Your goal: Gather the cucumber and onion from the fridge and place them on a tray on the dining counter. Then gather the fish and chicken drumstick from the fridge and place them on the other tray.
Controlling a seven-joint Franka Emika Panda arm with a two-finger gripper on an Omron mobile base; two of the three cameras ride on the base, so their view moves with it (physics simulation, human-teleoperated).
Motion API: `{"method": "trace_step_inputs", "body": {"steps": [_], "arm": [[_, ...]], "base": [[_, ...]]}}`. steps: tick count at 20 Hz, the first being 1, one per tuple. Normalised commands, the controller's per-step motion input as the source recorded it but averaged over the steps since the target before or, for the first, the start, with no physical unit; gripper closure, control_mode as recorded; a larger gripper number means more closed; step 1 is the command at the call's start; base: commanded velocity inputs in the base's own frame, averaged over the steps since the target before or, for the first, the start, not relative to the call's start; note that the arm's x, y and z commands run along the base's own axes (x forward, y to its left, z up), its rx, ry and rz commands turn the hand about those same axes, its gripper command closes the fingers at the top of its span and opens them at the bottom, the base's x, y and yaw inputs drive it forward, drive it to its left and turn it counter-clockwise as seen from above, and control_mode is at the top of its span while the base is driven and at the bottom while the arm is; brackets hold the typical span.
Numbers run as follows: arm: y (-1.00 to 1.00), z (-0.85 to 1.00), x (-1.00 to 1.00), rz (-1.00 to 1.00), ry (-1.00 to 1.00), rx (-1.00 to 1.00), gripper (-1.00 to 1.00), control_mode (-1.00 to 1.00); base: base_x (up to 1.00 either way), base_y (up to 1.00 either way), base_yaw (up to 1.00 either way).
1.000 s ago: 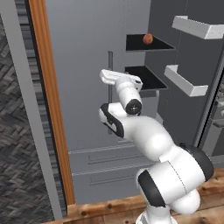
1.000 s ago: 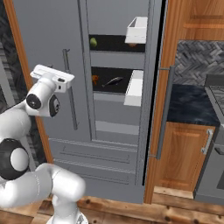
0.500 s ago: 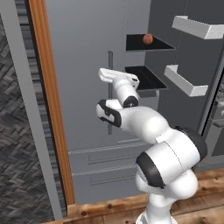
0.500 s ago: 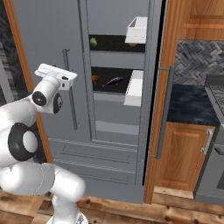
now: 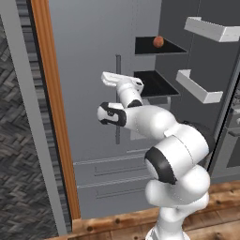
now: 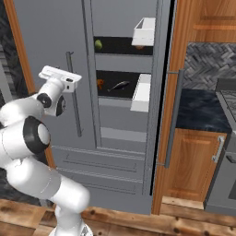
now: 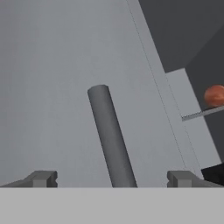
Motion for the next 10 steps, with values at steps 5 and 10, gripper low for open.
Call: {"method": "trace_step_inputs", "body": {"steps": [5,10], "arm": [[0.1,-0.06,0.36,0.01,0.0,0.0,-1.0,-1.0],[0.01,-0.09,0.39,0.0,0.0,0.0,-1.0,-1.0]], "base": [[0.0,0.0,0.0],[0.0,0.0,0.0]]}}
